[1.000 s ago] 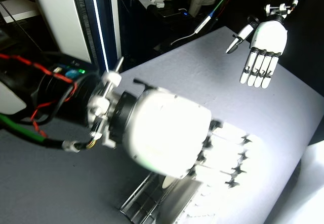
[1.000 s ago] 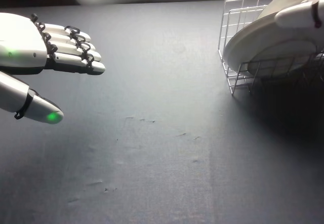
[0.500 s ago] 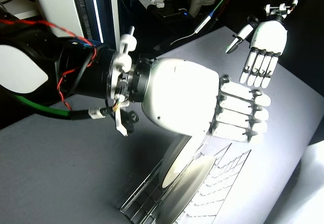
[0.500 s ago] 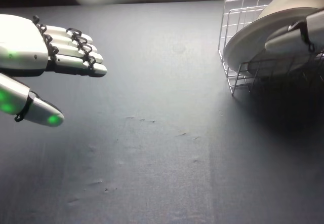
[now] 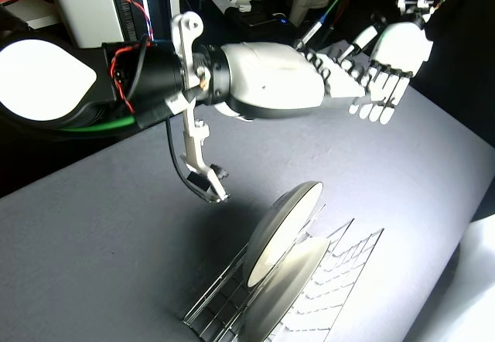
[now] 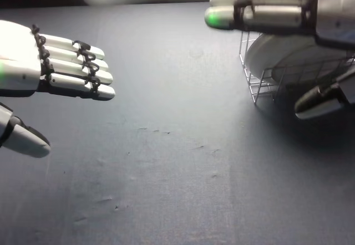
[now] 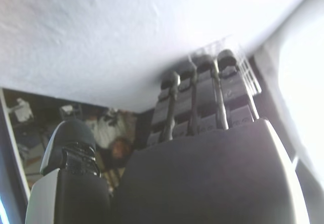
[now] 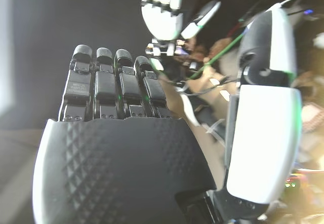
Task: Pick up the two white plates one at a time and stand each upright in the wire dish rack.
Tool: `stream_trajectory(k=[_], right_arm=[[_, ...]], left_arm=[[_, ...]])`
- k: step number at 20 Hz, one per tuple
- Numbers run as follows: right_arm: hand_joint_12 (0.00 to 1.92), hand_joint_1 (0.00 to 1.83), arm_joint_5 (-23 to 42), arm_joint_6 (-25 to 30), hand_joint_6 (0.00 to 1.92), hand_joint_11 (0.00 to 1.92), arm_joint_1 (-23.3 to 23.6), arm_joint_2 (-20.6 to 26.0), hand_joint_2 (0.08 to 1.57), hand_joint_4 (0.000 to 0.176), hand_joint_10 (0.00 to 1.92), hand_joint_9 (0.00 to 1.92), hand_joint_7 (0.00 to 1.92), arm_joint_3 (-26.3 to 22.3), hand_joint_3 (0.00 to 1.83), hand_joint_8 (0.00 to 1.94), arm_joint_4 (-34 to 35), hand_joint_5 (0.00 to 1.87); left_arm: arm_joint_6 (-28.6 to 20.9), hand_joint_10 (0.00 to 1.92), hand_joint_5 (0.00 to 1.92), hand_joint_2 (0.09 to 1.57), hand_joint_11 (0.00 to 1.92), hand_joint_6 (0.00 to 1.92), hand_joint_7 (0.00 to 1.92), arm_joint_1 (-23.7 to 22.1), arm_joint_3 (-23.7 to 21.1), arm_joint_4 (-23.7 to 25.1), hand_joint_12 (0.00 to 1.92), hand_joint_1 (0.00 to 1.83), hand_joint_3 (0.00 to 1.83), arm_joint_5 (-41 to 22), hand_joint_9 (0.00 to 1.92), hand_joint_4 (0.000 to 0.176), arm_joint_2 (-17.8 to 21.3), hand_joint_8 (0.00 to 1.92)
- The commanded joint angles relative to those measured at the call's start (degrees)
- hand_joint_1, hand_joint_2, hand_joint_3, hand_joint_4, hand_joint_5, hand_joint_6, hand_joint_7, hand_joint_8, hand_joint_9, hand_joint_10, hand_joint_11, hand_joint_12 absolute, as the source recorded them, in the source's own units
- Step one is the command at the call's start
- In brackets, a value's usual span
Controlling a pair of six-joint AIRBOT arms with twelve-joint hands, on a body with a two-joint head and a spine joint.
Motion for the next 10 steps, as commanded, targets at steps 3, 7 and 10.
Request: stream_trajectory(k=[3,7,10], right_arm=[[0.0,0.75,10.0,-2.3,0.0,0.0,0.4,0.4,0.81,0.0,0.0,0.0,0.0,-0.2,0.0,0.0,-1.2,0.0],[1.11,0.5,12.4,-3.9,0.11,0.03,0.4,0.4,0.98,0.0,0.18,0.51,0.51,-0.4,0.0,0.16,-2.1,0.47],[1.9,0.47,12.6,-6.0,1.83,0.64,-0.4,0.3,1.23,0.0,1.88,0.68,0.64,-0.6,0.02,1.89,-2.1,0.53]], left_arm=[[2.0,0.01,0.07,1.19,0.02,0.0,0.08,-2.4,-1.4,-1.8,0.01,0.0,0.0,-2.7,0.06,0.0,1.5,0.01],[2.0,0.98,0.51,1.3,0.22,0.51,0.52,-2.6,-3.2,-0.5,1.38,0.04,0.0,-2.7,0.42,0.0,2.2,0.76],[2.0,1.91,0.6,1.4,0.68,1.9,0.69,-3.1,-3.5,-0.5,1.92,0.18,0.01,-3.4,0.7,0.0,2.5,1.91]])
